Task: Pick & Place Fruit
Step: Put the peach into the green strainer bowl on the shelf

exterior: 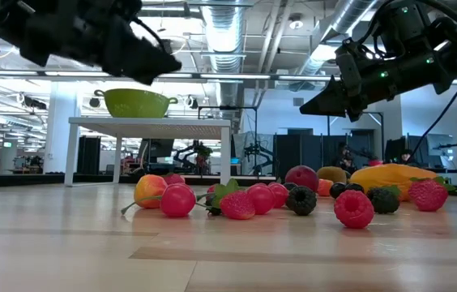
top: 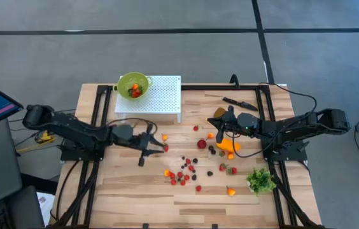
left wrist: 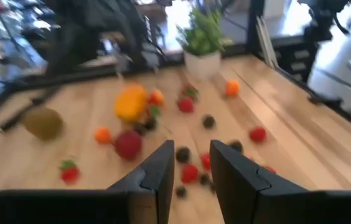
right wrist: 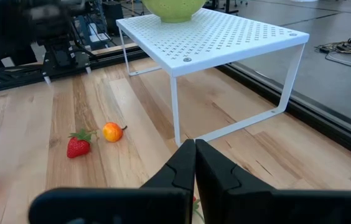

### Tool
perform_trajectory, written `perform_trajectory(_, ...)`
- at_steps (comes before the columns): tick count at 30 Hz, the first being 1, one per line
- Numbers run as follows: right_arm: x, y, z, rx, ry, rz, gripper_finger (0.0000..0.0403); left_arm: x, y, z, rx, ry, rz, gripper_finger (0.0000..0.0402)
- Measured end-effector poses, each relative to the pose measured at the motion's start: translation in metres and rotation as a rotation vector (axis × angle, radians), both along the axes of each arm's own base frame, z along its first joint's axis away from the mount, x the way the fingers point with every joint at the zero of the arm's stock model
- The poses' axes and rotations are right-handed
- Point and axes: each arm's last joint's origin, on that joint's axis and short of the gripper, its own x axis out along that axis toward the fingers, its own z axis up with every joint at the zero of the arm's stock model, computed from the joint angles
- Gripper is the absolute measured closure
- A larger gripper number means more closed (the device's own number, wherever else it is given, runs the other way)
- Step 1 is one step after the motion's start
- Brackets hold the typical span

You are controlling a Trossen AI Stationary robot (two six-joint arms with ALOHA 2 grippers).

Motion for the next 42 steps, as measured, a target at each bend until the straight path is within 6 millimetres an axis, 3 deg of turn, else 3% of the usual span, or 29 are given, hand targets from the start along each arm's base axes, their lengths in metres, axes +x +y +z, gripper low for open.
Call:
perform_trajectory(7,0.0,0.0,0.0,0.0,0.0,0.0,0.0397,0.005,-0.024,-0.025,0.012,0.108,-0.094,0.0304)
perform_trajectory(17,0.0,0.0,0.0,0.0,0.0,0.0,0.0397,0.006,-0.043,-0.045,0.041,0.181,-0.141,0.0301)
perform_trajectory(20,0.0,0.0,0.0,0.0,0.0,0.0,0.0397,0.006,-0.048,-0.052,0.078,0.205,-0.11,0.0279)
perform_trajectory(31,0.0,0.0,0.0,0.0,0.0,0.0,0.0397,0.006,-0.052,-0.063,0.102,0.241,-0.06,0.0128)
perform_trajectory(42,0.0,0.0,0.0,0.0,0.0,0.0,0.0397,0.006,-0.057,-0.064,0.06,0.241,-0.055,0.011)
